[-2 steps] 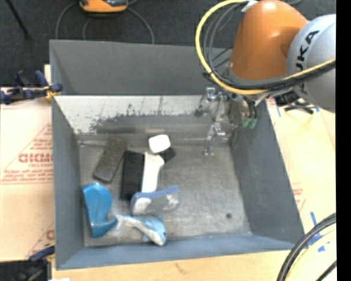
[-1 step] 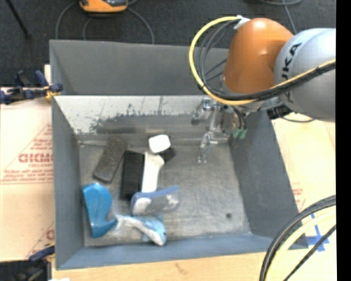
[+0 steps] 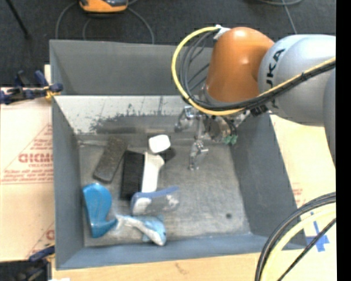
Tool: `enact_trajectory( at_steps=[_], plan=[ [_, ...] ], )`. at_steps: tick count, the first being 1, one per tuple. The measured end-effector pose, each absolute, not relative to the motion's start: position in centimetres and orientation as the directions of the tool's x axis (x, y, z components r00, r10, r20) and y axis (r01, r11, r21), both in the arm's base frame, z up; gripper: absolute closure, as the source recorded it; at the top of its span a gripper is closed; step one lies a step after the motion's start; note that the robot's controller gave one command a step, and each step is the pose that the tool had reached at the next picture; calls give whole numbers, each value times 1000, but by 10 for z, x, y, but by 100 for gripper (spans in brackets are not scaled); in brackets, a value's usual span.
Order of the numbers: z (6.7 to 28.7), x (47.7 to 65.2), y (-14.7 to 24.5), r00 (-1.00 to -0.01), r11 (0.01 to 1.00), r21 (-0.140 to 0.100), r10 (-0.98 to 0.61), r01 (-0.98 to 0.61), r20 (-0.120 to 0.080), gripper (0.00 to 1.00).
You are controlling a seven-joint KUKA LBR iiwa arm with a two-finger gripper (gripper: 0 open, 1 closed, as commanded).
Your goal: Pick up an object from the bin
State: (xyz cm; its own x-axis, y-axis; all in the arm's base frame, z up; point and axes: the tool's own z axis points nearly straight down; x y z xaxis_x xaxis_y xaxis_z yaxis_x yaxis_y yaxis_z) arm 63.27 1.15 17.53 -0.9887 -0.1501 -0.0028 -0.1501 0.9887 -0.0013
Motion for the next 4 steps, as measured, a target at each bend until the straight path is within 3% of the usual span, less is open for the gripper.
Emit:
enact_trajectory(
  at_steps=[1,2,3,4],
  plan=[
    [131,629,51,-933,934,-1,-359,-359,-4,0],
    [84,621,60,-917,917,-4,-400,-400,-9,0],
    [74,626,72,-666,666,-9,-746,-746,-11,100],
    [74,626,72,-666,666,-9,-746,-746,-11,100]
  ],
)
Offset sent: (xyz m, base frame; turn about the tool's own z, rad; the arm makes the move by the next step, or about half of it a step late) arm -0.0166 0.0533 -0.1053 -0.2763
